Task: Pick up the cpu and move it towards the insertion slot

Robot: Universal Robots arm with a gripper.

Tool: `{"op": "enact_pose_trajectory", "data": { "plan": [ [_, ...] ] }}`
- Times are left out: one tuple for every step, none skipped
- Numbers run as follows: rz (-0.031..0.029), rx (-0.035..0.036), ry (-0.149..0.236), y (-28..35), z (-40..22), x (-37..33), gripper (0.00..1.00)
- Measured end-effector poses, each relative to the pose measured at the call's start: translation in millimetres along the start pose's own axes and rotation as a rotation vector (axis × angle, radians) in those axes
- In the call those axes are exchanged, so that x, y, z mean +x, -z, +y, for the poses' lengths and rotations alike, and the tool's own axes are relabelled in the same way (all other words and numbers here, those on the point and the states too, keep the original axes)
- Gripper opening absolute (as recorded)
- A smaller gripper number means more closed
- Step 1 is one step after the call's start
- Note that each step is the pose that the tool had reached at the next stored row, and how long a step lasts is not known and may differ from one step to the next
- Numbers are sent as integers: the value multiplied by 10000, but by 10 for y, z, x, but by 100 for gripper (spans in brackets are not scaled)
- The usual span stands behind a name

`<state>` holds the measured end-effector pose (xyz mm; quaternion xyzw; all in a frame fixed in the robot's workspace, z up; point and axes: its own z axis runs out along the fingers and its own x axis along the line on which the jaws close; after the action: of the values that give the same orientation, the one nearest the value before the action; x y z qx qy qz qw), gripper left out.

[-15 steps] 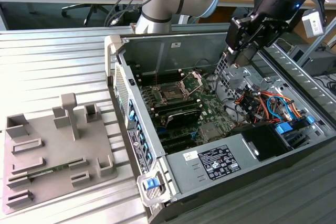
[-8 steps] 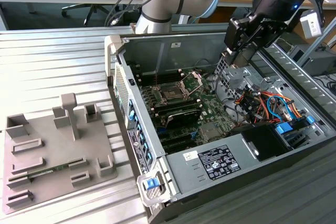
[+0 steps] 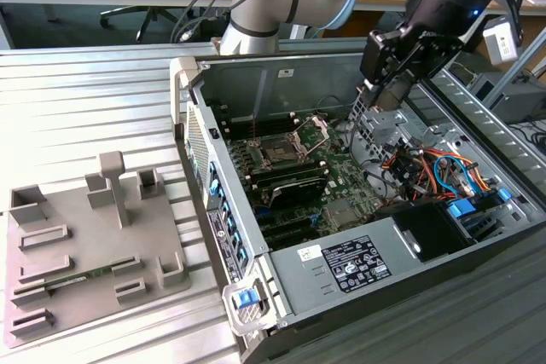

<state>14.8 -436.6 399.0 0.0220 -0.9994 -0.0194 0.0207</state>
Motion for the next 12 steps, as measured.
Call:
{"op": "enact_pose_trajectory", "data": {
  "plan": [
    [1,0,0,-2,0,5,55],
    [0,0,0,-4,0,9,55],
    [0,0,-1,-7,1,17,55],
    [0,0,-1,-9,1,21,55],
    [1,0,0,-12,1,28,55],
    [0,0,0,-13,1,32,55],
    [0,-1,0,-15,1,37,55],
    [0,0,0,-18,1,43,55],
    [0,0,0,-22,2,52,55],
    [0,0,0,-24,2,58,55],
    [0,0,0,-28,2,64,55],
    [0,0,0,-30,2,67,55]
  ]
}}
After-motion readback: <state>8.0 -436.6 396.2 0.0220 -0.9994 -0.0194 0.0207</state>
